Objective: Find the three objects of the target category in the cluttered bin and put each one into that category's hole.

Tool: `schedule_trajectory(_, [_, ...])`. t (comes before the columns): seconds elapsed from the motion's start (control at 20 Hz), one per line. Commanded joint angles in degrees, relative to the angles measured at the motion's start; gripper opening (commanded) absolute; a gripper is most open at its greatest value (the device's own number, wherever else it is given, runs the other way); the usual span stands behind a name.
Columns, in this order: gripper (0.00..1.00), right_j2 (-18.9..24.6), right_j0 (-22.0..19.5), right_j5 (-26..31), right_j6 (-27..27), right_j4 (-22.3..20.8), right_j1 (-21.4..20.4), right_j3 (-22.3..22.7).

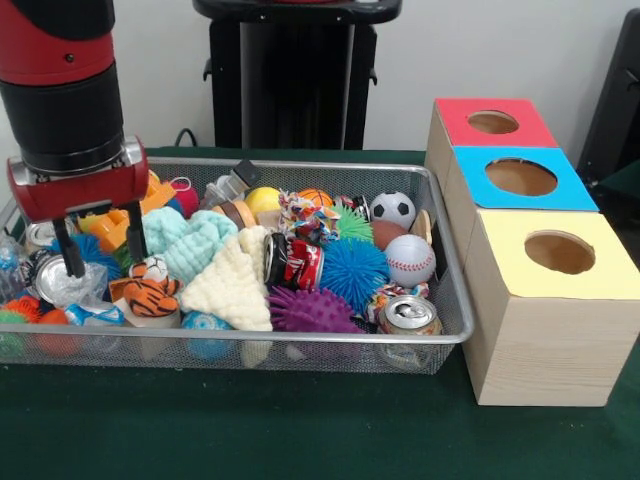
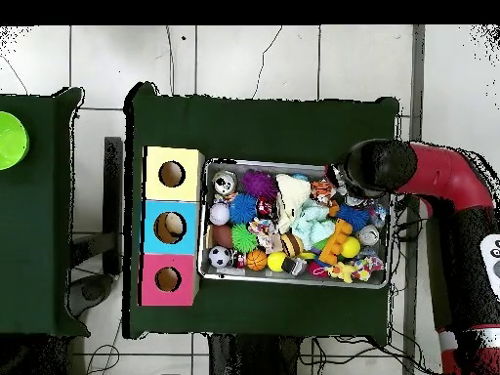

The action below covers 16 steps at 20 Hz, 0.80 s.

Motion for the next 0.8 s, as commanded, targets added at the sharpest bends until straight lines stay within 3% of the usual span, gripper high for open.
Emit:
schedule_trajectory(0.05, [1.00, 5.2, -1.0, -0.6, -10.0, 2.6, 4.2, 5.6])
schedule_trajectory(0.45, [1.00, 6.6, -2.0, -2.7, -9.3, 3.8, 6.1, 6.9])
schedule_trajectory(0.8, [1.00, 6.7, -2.2, -3.7, -9.7, 1.7, 7.2, 6.2])
